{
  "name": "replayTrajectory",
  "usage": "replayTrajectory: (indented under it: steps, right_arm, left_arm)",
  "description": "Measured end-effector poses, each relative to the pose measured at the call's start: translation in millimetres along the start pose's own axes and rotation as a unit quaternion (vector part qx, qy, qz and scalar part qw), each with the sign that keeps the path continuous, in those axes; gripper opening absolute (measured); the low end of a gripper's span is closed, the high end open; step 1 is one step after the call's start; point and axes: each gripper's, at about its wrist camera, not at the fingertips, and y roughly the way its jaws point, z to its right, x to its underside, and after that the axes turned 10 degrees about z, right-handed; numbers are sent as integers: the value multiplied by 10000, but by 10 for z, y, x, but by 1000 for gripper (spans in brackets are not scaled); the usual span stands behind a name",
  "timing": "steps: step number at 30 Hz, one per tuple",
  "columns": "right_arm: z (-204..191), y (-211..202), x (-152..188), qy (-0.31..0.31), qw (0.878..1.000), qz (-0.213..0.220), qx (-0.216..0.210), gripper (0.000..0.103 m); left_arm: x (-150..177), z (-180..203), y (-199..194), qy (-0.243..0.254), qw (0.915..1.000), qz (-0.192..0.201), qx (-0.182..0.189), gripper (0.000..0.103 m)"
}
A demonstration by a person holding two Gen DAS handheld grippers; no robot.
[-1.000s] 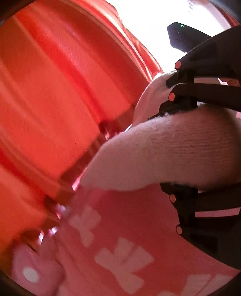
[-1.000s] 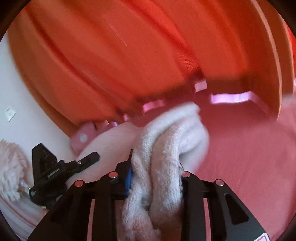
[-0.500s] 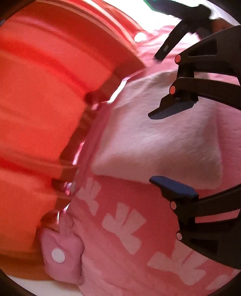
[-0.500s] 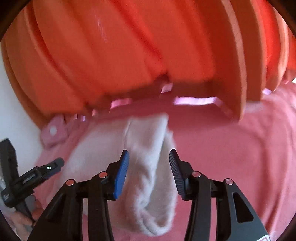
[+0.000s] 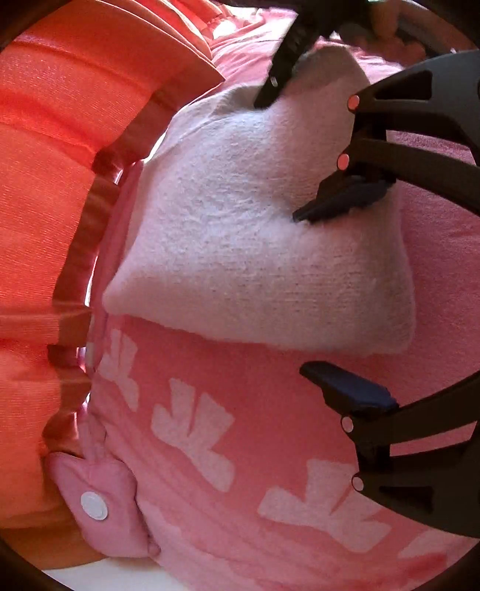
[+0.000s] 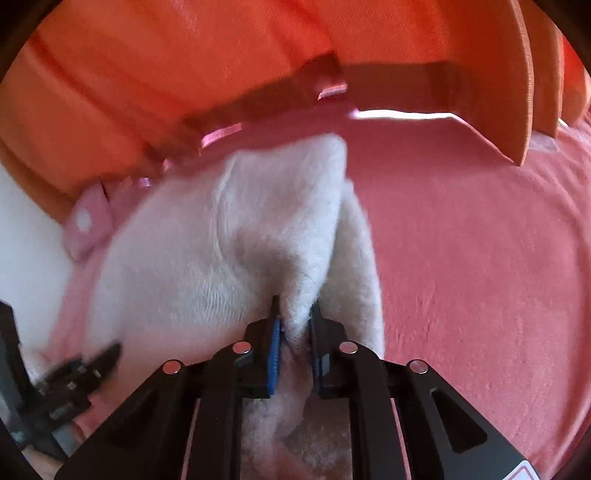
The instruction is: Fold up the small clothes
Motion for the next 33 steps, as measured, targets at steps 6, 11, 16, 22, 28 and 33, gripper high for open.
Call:
replayTrajectory:
  steps: [6,11,16,22,28,33]
  right_arm:
    - [-171,-640,130,-459,9971,586,164,14]
    - [-218,-270,242,-817,9938,-197,733,15]
    - [-320,-853,320,-646,9951,653,377,19]
    - [-432,-1093,956,-1492,9735,961,1445,67]
    - [-468,-1086,1251,-1420,9734,828,1597,80]
    - [-589,-1087,1486,-1401,9728,825,1649,81]
  left_arm:
    - [-4,98,-218,202,9993,294,-88,72]
    - [45,133,-243,260,9992,292,-92,72]
    - [201,44,-441,213,9986,419,-240,88]
    - [608,45,-578,510,9952,375,-741,92]
    - [821,109,-619,412,9948,451,-821,92]
    - [966,210,-660,531,9924,613,-922,92]
